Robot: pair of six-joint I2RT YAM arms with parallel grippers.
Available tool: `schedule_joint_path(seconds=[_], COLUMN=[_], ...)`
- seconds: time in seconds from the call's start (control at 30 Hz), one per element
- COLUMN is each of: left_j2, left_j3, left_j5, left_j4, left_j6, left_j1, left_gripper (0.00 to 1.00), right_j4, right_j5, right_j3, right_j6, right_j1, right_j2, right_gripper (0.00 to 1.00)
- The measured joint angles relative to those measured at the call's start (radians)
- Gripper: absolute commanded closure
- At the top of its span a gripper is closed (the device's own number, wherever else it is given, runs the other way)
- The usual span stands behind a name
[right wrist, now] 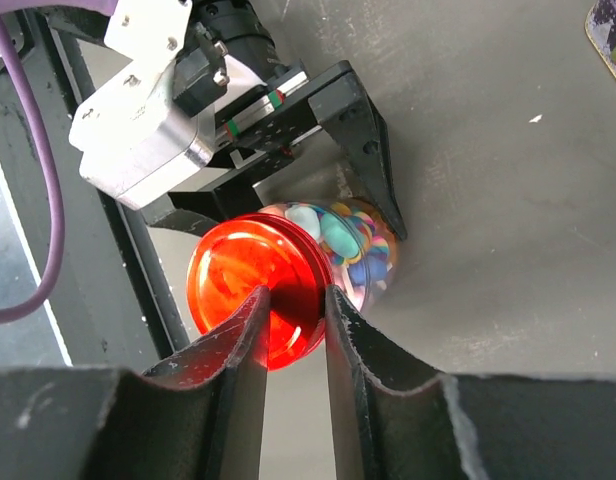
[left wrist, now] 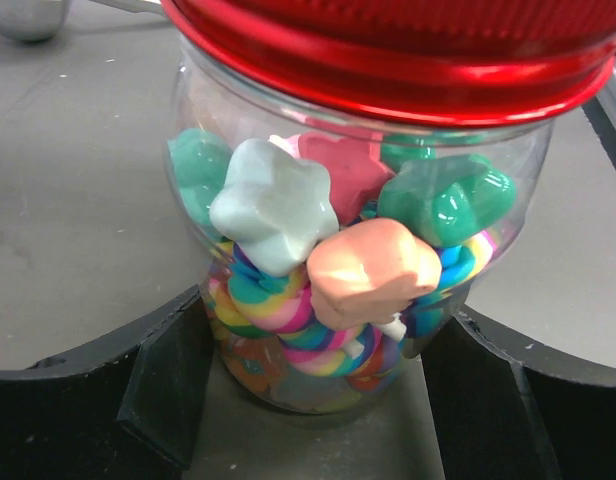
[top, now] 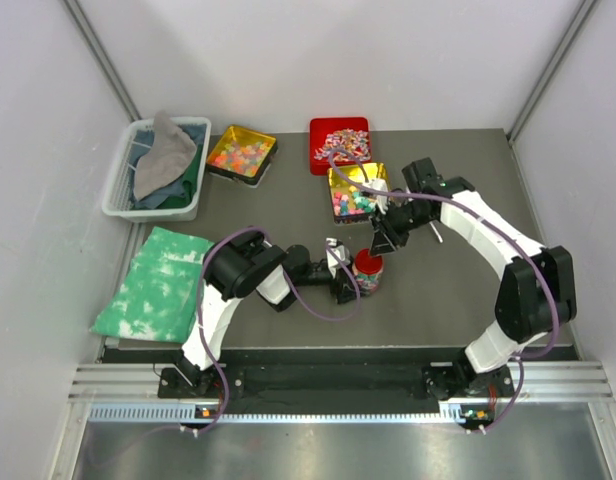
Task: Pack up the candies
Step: Screw the bottle lid onto the packing bottle.
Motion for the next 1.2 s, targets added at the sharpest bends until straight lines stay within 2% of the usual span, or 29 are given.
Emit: schedule_joint_path(seconds=[1.2], left_j2=[0.000], left_j3=[0.000], left_j5=[0.039], left_j4=[0.005], left_j6=[0.018], left_j1=[-0.005], left_gripper=[0.64], right_j4=[-0.039], right_j5=[0.073], right_j3=[-0.079], right_j6=[-0.006], right_j1=[0.023], right_j2=[-0.115], right_gripper=[0.75])
